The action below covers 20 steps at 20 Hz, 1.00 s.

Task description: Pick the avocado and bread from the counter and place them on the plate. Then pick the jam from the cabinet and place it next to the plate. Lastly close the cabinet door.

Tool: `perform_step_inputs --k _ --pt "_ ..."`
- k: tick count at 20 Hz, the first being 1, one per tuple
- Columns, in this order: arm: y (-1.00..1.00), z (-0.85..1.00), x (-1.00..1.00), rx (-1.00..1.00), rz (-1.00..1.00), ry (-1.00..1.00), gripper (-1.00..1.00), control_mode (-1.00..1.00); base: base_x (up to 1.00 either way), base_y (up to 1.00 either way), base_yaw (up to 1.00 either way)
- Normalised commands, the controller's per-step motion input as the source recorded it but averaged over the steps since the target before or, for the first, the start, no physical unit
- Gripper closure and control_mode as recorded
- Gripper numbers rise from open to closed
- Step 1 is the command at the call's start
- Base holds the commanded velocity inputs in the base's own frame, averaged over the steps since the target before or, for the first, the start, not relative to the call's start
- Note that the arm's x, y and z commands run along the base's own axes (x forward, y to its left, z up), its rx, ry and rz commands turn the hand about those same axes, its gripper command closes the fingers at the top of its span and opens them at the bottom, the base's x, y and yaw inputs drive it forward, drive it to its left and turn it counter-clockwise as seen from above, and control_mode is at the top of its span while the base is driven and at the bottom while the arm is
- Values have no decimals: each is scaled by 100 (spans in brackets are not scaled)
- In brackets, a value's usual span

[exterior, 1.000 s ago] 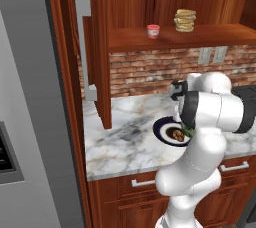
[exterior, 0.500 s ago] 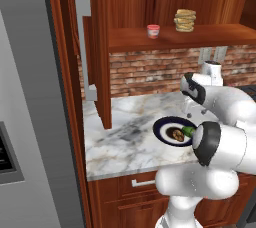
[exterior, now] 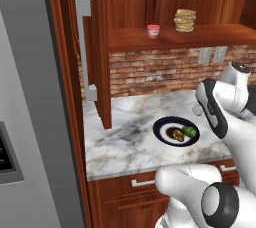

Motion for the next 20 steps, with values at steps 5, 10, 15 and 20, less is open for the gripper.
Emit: perform_step_inputs --k 5,10,15,20 --pt "7 72 -44 0 -1 -23 -100 -100 0 0 0" --pt "14 63 -33 0 -4 -13 -100 -100 0 0 0" --pt "22 45 -23 0 -13 0 -100 -100 0 0 0" --pt "16 36 -16 0 -13 0 -100 -100 0 0 0"
